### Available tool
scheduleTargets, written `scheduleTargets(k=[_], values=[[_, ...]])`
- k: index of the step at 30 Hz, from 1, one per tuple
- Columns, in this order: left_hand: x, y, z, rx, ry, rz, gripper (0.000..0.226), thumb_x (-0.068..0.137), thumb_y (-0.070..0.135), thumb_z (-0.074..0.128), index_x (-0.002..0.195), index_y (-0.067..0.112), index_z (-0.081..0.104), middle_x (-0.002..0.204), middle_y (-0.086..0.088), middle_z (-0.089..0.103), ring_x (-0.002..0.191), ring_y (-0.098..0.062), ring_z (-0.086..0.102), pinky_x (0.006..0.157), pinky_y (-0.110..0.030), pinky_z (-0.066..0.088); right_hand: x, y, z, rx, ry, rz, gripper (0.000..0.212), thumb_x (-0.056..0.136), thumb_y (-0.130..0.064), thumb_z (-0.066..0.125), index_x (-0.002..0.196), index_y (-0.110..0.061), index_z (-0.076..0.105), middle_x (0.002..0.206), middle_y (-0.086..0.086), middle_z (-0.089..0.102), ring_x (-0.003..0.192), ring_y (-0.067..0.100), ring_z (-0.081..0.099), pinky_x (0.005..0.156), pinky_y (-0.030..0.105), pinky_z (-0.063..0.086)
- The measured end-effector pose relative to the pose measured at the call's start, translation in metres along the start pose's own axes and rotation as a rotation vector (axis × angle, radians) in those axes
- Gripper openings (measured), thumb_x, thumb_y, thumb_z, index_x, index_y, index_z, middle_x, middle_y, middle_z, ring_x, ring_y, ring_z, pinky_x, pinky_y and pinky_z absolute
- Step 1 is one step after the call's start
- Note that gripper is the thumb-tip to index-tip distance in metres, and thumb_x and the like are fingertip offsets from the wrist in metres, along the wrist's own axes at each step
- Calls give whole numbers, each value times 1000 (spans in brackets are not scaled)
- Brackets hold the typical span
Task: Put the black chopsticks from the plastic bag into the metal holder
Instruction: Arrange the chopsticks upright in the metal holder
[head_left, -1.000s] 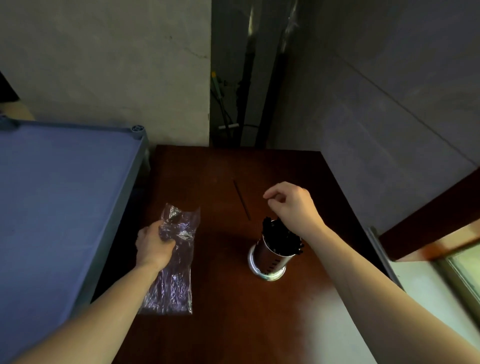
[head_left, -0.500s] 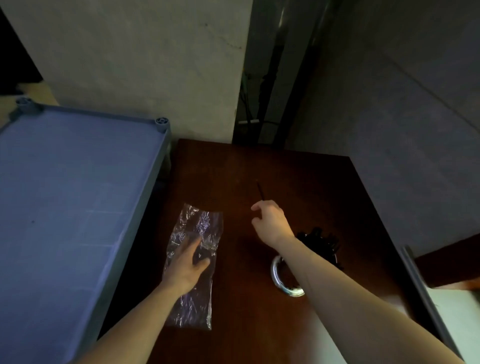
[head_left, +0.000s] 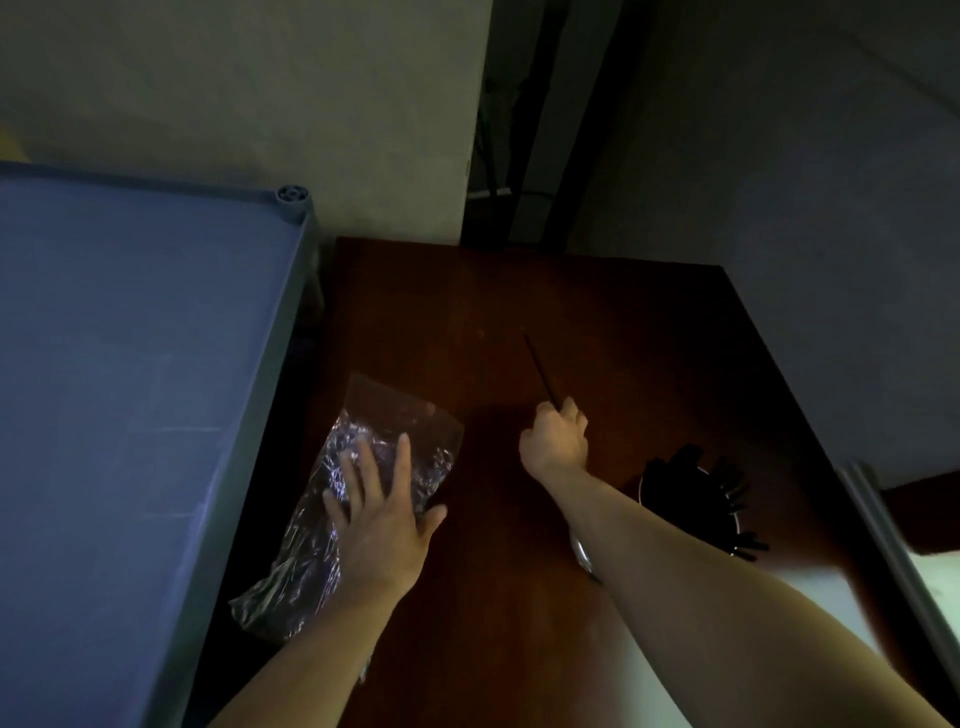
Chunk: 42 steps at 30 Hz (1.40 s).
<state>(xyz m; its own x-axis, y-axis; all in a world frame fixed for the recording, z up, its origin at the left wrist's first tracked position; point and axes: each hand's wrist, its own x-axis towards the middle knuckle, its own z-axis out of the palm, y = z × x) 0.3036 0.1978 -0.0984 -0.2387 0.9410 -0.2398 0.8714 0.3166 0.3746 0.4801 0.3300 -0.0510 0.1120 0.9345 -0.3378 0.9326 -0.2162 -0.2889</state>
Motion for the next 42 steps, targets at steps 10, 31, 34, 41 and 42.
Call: scheduleTargets(k=[10, 31, 34, 41, 42], values=[[2, 34, -29, -144, 104, 109, 73, 99, 59, 28, 158, 33, -9, 168, -12, -11, 152, -29, -20, 124, -59, 2, 10, 3, 24, -94, -1, 95, 36, 102, -26, 53, 136, -13, 57, 162, 14, 29, 146, 33, 29, 116, 49, 30], [-41, 53, -61, -385, 129, 15, 56, 103, 38, 48, 154, 19, 34, 158, -13, 34, 147, -30, 29, 115, -55, 35, -48, 27, 28, 178, -22, 3, 26, 96, -5, 62, 117, -10, 49, 106, 11, 62, 88, 26, 66, 68, 34, 55], [-45, 59, -69, -372, 142, 41, 48, 103, 30, 51, 148, 15, 45, 146, -10, 48, 137, -27, 41, 109, -52, 42, -65, 18, 20, 310, -40, -68, 21, 99, -9, 56, 117, -19, 52, 101, 7, 65, 72, 14, 60, 51, 22, 42], [-50, 82, -89, -407, 146, 141, 40, 102, 11, 51, 142, 15, 54, 132, -7, 61, 122, -24, 58, 103, -51, 48, -124, 2, -45, 612, -89, -184, 28, 102, -12, 46, 106, -18, 73, 81, 2, 72, 72, 16, 73, 65, 28, 62], [-50, 86, -93, -420, 156, 148, 40, 102, 9, 51, 141, 15, 54, 129, -6, 63, 119, -22, 60, 103, -47, 49, -132, 5, -56, 642, -87, -213, 27, 101, -8, 49, 107, -18, 73, 82, 2, 73, 72, 14, 73, 64, 23, 61]])
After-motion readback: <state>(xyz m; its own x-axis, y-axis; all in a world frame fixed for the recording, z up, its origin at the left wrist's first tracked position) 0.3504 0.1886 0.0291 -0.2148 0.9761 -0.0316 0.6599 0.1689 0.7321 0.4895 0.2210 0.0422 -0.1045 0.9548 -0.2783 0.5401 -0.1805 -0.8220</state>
